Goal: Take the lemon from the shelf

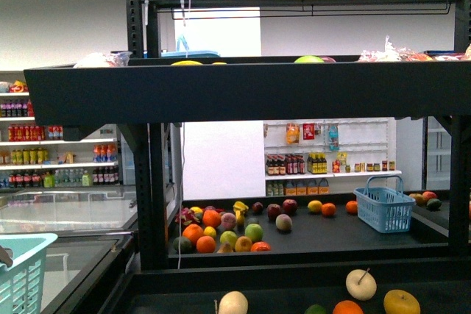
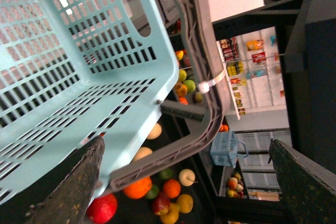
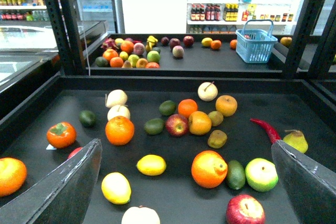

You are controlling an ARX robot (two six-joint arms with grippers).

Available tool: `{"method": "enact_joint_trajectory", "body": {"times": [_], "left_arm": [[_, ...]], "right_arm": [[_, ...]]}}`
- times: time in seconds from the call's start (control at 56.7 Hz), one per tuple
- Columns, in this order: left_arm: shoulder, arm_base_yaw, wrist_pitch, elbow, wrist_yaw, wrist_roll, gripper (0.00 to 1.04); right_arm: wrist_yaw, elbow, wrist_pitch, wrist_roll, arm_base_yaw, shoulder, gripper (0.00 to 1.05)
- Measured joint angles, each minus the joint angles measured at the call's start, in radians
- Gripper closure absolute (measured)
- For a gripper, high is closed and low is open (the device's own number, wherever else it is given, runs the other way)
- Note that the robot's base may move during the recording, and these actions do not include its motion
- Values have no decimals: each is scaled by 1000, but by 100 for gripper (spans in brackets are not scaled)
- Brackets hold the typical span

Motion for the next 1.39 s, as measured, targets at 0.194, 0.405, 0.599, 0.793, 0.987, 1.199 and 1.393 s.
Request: {"method": "enact_joint_trajectory", "body": {"times": [0.194,0.405,0.599,0.793,0.987,1.199,1.393], "left_arm": [[129,-15,86,95,-24,-81,8],[236,-35,123,187,-67,-135,8],[332,-61,127,295,-115,-158,8],[380,-80,121,365,-151,-158,8],[407,-87,69,414,-180,-150,39],[412,-86,28,415,-184,-128,81],[349,-82,-8,382,-99,-37,89]], "right_arm": [[0,0,0,0,0,0,7],[0,0,0,0,0,0,7],[0,0,0,0,0,0,7],[0,0,0,0,0,0,7],[0,0,0,0,0,0,7],[0,0,0,0,0,0,7],[0,0,0,0,0,0,7]]}}
